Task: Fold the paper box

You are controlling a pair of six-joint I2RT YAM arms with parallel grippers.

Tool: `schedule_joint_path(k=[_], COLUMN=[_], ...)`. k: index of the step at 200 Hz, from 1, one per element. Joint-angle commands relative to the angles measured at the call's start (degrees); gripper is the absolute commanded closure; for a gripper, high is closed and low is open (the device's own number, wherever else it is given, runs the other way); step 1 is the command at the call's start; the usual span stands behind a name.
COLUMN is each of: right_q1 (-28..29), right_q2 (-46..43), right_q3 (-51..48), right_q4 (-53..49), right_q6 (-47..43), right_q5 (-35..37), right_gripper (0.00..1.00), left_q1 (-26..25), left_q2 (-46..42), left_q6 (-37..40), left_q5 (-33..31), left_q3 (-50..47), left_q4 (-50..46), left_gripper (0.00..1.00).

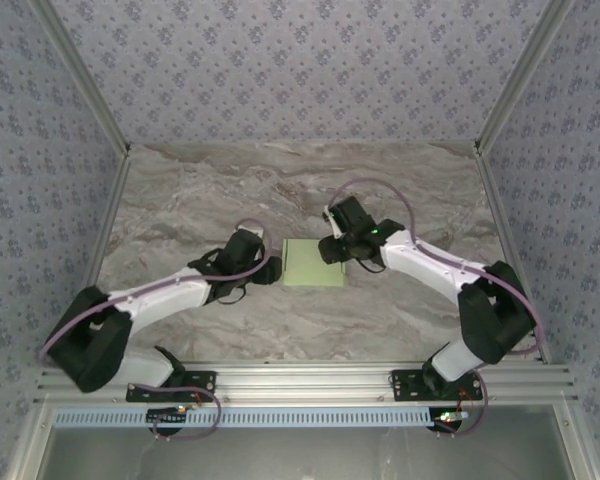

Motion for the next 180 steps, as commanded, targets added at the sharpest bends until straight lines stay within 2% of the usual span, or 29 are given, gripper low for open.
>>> schedule_joint_path(k=[1,32,64,100,129,153,180], right_q1=[-3.3,-7.0,-9.2,-10.5,-9.9,-9.0,-8.8], right_q2=[-0.9,1.7,5.0,9.1,13.1,15.6,15.1], right_q3=[-3.3,-6.0,-7.4,-5.1,-0.4,5.3,12.4], right_q4=[1.1,3.6,6.0,6.6,4.5,0.9,-2.0], right_q6=[2.6,4.3,4.6,3.1,-0.5,-5.2,-7.5], right_q5=[-8.9,-13.5,-16.3,-16.8,-16.4,-14.6,-11.0], right_gripper=[0.46,0.46,0.48,0.61,0.69,0.68,0.56], left_q1=[0.7,1.0,1.0,1.0,0.7,0.8,1.4], left_q2=[3.9,10.5,12.4,12.7,9.8,4.2,-1.8], left_q6=[1.8,1.9,1.1,0.1,-1.0,-0.6,1.9], left_q5=[7.6,9.1,9.7,13.7,15.7,10.1,-0.6], left_q3=[3.5,7.5,7.0,5.8,3.7,3.0,3.0], left_q4=[3.9,3.0,3.4,4.1,4.1,0.8,-2.7], left_gripper=[0.3,0.31,0.41,0.52,0.51,0.43,0.34])
